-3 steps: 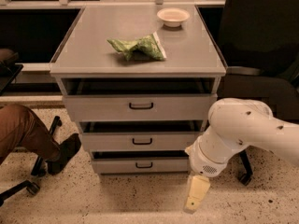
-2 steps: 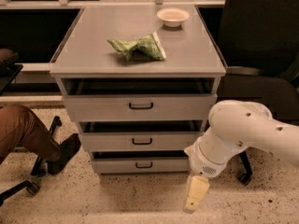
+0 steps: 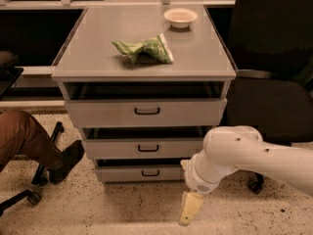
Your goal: Open middle drawer
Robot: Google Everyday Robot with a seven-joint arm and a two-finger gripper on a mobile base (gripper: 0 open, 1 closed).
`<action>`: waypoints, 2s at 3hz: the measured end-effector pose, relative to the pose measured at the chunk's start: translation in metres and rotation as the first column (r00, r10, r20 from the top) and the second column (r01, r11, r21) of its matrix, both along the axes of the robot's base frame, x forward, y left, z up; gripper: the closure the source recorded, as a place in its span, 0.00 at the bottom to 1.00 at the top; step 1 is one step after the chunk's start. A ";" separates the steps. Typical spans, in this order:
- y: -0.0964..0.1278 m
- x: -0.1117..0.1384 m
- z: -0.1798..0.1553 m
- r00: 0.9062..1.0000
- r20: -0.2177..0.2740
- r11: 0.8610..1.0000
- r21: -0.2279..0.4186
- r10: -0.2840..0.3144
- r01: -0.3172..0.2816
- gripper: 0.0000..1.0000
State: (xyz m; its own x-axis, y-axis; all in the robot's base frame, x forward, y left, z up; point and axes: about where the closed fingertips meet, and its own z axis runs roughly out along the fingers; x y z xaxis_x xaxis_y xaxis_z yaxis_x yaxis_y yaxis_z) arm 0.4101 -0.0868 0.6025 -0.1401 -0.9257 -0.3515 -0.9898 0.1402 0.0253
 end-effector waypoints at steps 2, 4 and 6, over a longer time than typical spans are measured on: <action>0.021 0.011 -0.024 0.998 0.002 0.998 -0.025 0.058 -0.058 0.00; 0.052 0.062 -0.077 0.988 0.146 0.997 -0.053 0.058 -0.051 0.00; 0.083 0.120 -0.113 0.971 0.234 0.998 -0.045 0.042 -0.032 0.00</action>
Offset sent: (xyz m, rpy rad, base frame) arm 0.0106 0.0159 -0.0208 -0.0187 -0.0057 0.0402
